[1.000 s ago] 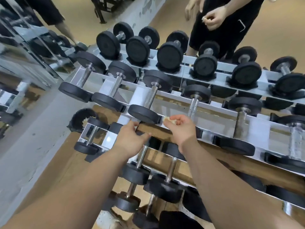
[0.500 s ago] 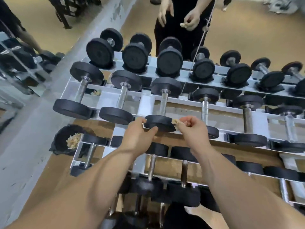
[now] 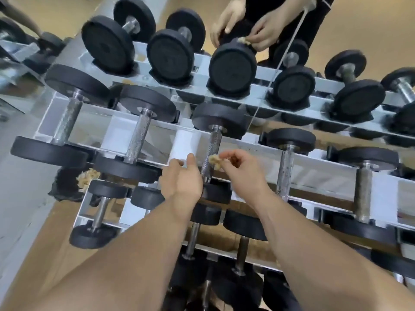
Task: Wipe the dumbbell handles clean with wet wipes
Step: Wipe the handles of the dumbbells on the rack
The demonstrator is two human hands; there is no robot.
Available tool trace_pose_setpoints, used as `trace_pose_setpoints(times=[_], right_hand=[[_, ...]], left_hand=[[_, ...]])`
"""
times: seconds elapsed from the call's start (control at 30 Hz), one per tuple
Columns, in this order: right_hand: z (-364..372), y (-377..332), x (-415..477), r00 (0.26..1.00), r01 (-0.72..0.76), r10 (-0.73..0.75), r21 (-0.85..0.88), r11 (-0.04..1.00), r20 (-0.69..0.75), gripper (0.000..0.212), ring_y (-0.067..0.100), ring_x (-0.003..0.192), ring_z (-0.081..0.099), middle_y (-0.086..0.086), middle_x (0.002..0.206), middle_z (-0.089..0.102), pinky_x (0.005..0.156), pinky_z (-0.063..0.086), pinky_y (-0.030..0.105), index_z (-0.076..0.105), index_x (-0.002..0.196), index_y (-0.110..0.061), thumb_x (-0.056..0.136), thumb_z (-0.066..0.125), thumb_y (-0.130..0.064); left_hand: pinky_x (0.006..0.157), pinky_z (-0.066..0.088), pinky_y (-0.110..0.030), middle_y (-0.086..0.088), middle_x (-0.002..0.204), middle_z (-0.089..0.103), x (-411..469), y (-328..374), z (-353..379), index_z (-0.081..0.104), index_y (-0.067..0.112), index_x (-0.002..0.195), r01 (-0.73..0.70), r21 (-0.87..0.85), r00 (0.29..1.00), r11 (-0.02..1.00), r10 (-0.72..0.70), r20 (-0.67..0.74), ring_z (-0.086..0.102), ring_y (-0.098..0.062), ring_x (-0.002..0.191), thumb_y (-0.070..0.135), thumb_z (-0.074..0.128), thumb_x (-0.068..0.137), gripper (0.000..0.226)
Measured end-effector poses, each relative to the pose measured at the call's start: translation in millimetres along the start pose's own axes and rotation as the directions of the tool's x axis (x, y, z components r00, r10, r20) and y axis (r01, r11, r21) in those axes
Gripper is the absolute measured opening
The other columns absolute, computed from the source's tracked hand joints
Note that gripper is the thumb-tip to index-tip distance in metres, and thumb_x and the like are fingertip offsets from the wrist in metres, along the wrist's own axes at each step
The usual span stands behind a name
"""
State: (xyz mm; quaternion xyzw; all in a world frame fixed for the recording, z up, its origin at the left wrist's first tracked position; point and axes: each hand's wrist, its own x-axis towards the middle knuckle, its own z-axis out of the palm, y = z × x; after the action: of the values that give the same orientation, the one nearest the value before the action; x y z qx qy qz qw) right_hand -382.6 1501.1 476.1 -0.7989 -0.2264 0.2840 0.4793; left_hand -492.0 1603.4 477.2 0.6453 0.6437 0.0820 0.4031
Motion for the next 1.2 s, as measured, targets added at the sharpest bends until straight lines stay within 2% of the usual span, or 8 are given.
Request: trace_pose_setpoints(times=[0.17,0.33,0.57,0.77,0.9,1.03,1.1,1.2], right_hand=[[16.0,-3.0,43.6,0.98,0.191,-0.2,-0.209,0.959,-0.02,0.021,0.001,0.085,0.055,-0.018,0.088,0.053,0.08,0.044,0.017,0.076,0.109,-0.024,0.095,0.062,-0.017],[24.0,8.9,50.0,0.908,0.398,-0.417,-0.398,0.826,0.043,0.022,0.008,0.078,0.053,-0.006,0.084,0.055,0.075,0.047,0.022,0.078,0.108,-0.017,0.088,0.075,-0.027],[15.1,17.9,33.4,0.863,0.504,-0.457,-0.311,0.806,0.216,0.019,-0.001,0.083,0.056,-0.016,0.088,0.059,0.083,0.046,0.015,0.078,0.109,-0.016,0.092,0.071,-0.02],[20.3,-9.4,64.7,0.872,0.47,-0.47,-0.502,0.726,0.137,0.015,0.021,0.083,0.063,0.001,0.085,0.066,0.075,0.054,0.034,0.079,0.101,-0.018,0.093,0.067,-0.024],[15.2,-7.7,56.5,0.885,0.454,-0.441,-0.5,0.738,0.153,0.016,0.014,0.084,0.062,-0.003,0.089,0.068,0.08,0.053,0.032,0.078,0.104,-0.021,0.095,0.065,-0.026],[3.9,13.4,21.5,0.838,0.531,-0.426,-0.327,0.782,0.341,0.018,0.006,0.077,0.058,-0.005,0.083,0.068,0.074,0.045,0.017,0.079,0.106,-0.017,0.09,0.071,-0.017],[5.6,12.9,30.7,0.811,0.573,-0.448,-0.355,0.739,0.377,0.018,0.012,0.078,0.063,-0.003,0.084,0.069,0.074,0.048,0.021,0.079,0.104,-0.015,0.088,0.071,-0.015],[10.3,-0.6,60.1,0.824,0.564,-0.515,-0.429,0.706,0.235,0.015,0.021,0.079,0.066,0.001,0.082,0.071,0.074,0.055,0.033,0.079,0.098,-0.016,0.091,0.068,-0.021]], left_hand=[[0.092,0.047,-0.047,-0.008,0.102,0.067,2.4,-7.0,5.0,0.061,0.02,0.099,-0.128,-0.04,0.991,0.991,0.126,-0.04,0.058,-0.033,0.101,0.068,0.029,0.085,0.059],[0.087,0.05,-0.049,-0.004,0.096,0.068,4.8,-14.2,7.4,0.061,0.018,0.104,-0.214,-0.052,0.977,0.976,0.212,-0.037,0.061,-0.031,0.097,0.064,0.028,0.084,0.06],[0.093,0.047,-0.048,0.004,0.098,0.065,7.1,-14.1,6.0,0.056,0.029,0.121,-0.156,-0.076,0.987,0.985,0.158,0.023,0.058,-0.026,0.101,0.051,0.036,0.084,0.047],[0.095,0.046,-0.05,0.006,0.097,0.064,8.0,-14.3,3.7,0.055,0.031,0.123,-0.141,-0.081,0.988,0.987,0.146,0.056,0.057,-0.027,0.102,0.048,0.035,0.083,0.048],[0.095,0.046,-0.05,0.008,0.094,0.063,7.0,-13.2,2.3,0.057,0.033,0.116,-0.123,-0.089,0.989,0.988,0.129,0.066,0.058,-0.028,0.101,0.047,0.035,0.081,0.043],[0.093,0.047,-0.048,0.007,0.087,0.064,6.3,-10.6,1.9,0.056,0.033,0.102,-0.109,-0.094,0.992,0.99,0.115,0.057,0.059,-0.03,0.098,0.047,0.035,0.079,0.034],[0.091,0.048,-0.049,0.005,0.085,0.064,7.0,-12.2,2.7,0.058,0.031,0.102,-0.118,-0.107,0.992,0.987,0.123,0.04,0.06,-0.031,0.095,0.046,0.036,0.079,0.036],[0.088,0.05,-0.049,0.005,0.083,0.064,6.9,-14.0,3.4,0.062,0.03,0.1,-0.141,-0.125,0.988,0.982,0.147,0.041,0.061,-0.032,0.093,0.048,0.037,0.079,0.037]])
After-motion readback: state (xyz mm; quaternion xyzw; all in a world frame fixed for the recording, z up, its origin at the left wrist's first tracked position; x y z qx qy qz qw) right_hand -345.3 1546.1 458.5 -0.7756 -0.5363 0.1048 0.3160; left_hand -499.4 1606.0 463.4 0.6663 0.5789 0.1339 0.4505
